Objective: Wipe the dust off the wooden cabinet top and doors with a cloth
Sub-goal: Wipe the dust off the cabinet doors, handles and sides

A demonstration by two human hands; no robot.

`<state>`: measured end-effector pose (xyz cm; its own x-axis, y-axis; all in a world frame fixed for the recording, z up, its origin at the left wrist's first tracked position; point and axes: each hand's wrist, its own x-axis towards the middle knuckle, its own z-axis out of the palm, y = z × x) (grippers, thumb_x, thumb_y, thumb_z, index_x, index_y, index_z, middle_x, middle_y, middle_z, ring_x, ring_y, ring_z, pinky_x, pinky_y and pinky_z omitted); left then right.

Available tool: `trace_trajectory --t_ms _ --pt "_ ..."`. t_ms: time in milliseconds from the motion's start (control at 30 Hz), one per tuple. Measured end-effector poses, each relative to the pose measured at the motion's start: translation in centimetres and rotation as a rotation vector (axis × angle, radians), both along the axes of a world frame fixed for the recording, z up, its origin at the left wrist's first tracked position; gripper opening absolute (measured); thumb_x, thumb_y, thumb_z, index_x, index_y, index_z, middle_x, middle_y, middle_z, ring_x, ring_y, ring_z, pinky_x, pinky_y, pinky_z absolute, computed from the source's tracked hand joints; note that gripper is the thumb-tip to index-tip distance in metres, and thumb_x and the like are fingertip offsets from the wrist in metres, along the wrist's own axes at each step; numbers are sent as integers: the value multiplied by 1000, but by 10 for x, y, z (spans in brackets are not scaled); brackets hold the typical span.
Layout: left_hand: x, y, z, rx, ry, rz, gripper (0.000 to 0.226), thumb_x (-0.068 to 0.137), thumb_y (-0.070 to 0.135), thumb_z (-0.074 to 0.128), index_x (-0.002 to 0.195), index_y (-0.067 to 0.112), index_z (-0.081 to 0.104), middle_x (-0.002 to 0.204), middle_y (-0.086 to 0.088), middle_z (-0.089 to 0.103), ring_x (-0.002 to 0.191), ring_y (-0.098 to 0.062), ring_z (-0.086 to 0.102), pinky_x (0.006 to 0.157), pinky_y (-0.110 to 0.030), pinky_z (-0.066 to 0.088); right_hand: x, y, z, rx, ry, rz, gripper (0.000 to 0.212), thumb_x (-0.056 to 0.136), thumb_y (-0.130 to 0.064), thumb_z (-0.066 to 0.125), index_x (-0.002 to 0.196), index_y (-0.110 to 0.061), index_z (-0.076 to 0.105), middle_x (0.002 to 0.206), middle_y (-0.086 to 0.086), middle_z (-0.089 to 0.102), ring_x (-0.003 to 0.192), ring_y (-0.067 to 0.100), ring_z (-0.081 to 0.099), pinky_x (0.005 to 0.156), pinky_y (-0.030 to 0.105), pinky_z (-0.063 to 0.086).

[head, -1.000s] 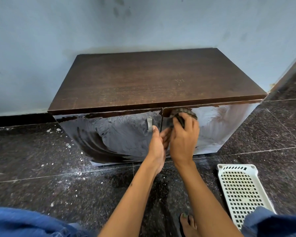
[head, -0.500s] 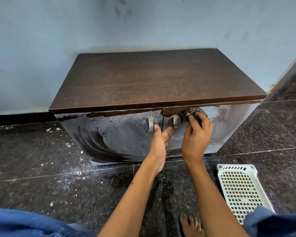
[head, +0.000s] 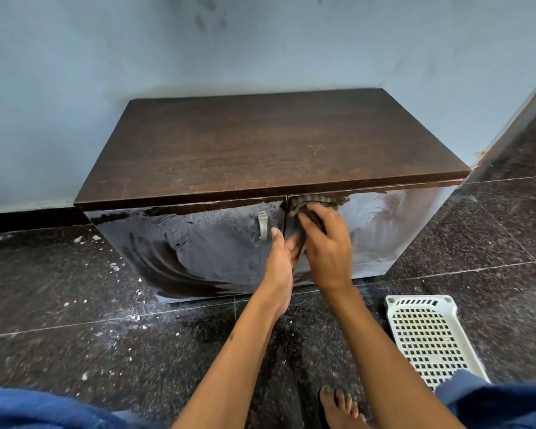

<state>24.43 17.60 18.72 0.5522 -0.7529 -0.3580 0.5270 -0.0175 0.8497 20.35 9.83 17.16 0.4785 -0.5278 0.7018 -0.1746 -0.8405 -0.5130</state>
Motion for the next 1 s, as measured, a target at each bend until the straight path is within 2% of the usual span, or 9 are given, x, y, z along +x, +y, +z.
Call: trace_trajectory --t_ms 133,300,433,567,667,800,867,933,1000 --pt "1 1 -1 51 -56 -36 70 96 51 -2 144 13 31 152 -2 31 142 -16 22 119 -37 6 -5 -7 -4 168 -175 -214 25 88 5 58 111 5 65 117 19 57 113 23 49 98 33 43" --pt "1 1 -4 40 -56 -23 69 97 51 -1 145 13 31 152 -3 31 142 -16 23 119 -37 10 -7 -13 -5 12 -37 -1 27 92 -8 55 115 4 63 115 10 58 110 8 45 96 27 43" --pt "1 0 -5 63 -85 -28 70 96 52 -2 144 14 32 152 -2 30 143 -16 21 119 -38 6 -5 -10 -9 175 -209 -179 26 89 4 56 114 6 64 120 20 55 116 23 47 101 33 41" --pt "2 0 -6 72 -84 -20 71 96 53 -2 144 15 33 152 -2 31 142 -16 21 119 -38 6 -8 -17 -11 -18 -89 -40 26 89 1 58 113 4 66 118 19 57 113 24 49 97 34 43" --pt "1 0 -7 85 -104 -27 72 95 53 -3 144 15 34 151 -1 32 142 -15 21 119 -37 4 -7 -20 -11 205 -252 -204 26 87 8 57 112 6 65 119 25 55 114 35 51 99 43 44" --pt "1 -1 -6 69 -85 -12 71 96 53 -2 144 14 33 151 -3 32 142 -15 22 119 -38 7 -7 -14 -13 -17 -84 -56 26 88 3 59 113 4 65 118 23 56 109 35 53 95 39 46" --pt "1 0 -6 85 -96 -22 72 96 53 -3 144 15 34 151 -1 33 142 -15 21 119 -38 5 -9 -20 -10 68 -150 -131 26 87 7 58 112 6 65 117 25 56 110 36 53 96 42 45" --pt "0 0 -6 90 -104 -15 71 96 53 -3 144 15 34 151 0 33 142 -15 22 119 -37 5 -7 -17 -6 197 -236 -205 26 87 8 56 112 8 64 118 27 55 113 32 50 101 35 41" --pt "-1 -1 -4 73 -82 0 70 96 52 -1 144 15 33 151 -2 32 142 -15 23 119 -35 8 -6 -7 -4 96 -154 -109 26 89 4 56 113 8 64 117 25 56 113 25 47 103 19 34"
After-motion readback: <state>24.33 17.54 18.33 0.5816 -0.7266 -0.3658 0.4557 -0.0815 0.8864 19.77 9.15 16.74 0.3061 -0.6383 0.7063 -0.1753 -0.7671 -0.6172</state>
